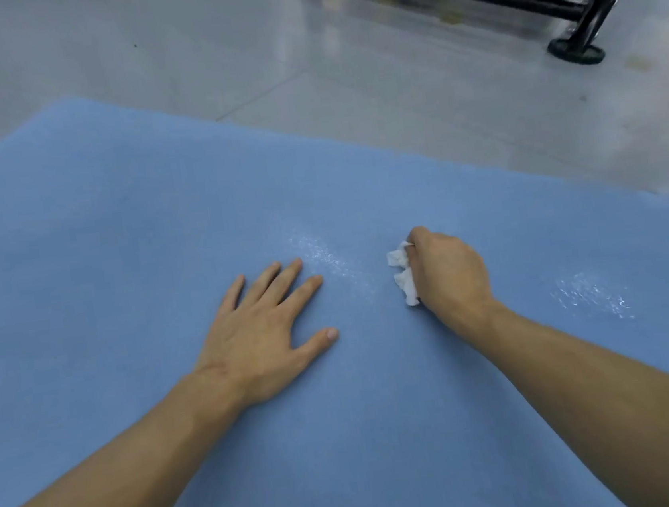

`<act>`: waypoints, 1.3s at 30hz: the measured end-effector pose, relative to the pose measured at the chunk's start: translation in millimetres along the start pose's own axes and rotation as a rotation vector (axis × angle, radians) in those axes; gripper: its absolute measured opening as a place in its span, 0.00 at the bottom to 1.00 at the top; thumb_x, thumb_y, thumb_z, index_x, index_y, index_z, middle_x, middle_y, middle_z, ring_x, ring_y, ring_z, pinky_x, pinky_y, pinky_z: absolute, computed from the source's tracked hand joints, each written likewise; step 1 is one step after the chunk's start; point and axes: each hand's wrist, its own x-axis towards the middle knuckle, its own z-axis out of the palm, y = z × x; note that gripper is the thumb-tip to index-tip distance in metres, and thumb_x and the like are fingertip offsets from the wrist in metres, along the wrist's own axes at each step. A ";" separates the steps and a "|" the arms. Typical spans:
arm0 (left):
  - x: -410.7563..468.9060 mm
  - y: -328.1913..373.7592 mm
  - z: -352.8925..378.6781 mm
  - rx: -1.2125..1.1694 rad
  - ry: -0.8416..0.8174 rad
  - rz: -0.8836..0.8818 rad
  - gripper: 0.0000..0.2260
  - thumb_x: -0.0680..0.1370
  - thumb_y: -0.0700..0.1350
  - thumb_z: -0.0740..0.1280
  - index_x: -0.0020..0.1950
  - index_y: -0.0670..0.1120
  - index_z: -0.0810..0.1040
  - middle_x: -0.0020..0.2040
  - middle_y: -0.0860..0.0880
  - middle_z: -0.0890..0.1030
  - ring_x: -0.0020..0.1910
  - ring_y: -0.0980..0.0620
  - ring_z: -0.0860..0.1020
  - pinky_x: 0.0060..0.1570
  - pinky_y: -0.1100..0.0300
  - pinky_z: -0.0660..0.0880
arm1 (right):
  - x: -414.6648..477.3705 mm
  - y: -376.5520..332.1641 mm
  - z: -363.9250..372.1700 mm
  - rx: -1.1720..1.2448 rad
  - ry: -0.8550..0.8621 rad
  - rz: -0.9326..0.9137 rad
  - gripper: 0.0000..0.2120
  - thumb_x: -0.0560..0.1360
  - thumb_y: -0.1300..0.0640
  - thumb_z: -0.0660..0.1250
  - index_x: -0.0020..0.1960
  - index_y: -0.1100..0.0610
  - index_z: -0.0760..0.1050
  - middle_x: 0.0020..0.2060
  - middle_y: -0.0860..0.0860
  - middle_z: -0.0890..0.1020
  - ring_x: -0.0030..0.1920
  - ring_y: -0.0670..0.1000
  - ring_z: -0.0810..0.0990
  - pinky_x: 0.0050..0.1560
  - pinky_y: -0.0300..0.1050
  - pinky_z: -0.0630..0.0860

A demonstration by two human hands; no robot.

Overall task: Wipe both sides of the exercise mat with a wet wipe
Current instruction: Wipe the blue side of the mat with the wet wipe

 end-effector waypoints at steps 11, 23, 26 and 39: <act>-2.6 -2.8 -1.7 -0.021 0.029 -0.024 0.30 0.80 0.66 0.40 0.82 0.62 0.49 0.83 0.60 0.43 0.82 0.58 0.41 0.80 0.50 0.40 | -54.0 -86.2 5.4 -0.008 -0.221 -0.481 0.06 0.86 0.51 0.53 0.57 0.53 0.65 0.51 0.53 0.81 0.49 0.61 0.81 0.39 0.51 0.67; -17.2 -22.1 -3.6 0.028 0.011 -0.121 0.32 0.79 0.72 0.41 0.82 0.64 0.44 0.83 0.61 0.41 0.82 0.55 0.38 0.79 0.42 0.36 | -42.2 -19.1 -16.2 0.008 -0.117 -0.187 0.07 0.77 0.59 0.63 0.47 0.52 0.65 0.45 0.49 0.75 0.45 0.57 0.76 0.43 0.52 0.72; -15.6 -20.9 -4.8 0.034 -0.004 -0.128 0.31 0.80 0.71 0.43 0.82 0.64 0.43 0.83 0.61 0.39 0.82 0.53 0.37 0.78 0.39 0.36 | 5.3 -21.4 -5.3 -0.010 -0.026 -0.062 0.10 0.72 0.64 0.67 0.46 0.54 0.68 0.44 0.51 0.71 0.44 0.61 0.77 0.38 0.50 0.67; -13.1 -23.2 -4.5 0.015 -0.007 -0.132 0.31 0.79 0.66 0.35 0.82 0.63 0.44 0.83 0.59 0.42 0.82 0.55 0.39 0.79 0.41 0.38 | -53.6 -100.9 17.6 0.215 -0.129 -0.493 0.05 0.81 0.57 0.61 0.51 0.56 0.75 0.48 0.54 0.75 0.46 0.59 0.78 0.43 0.56 0.74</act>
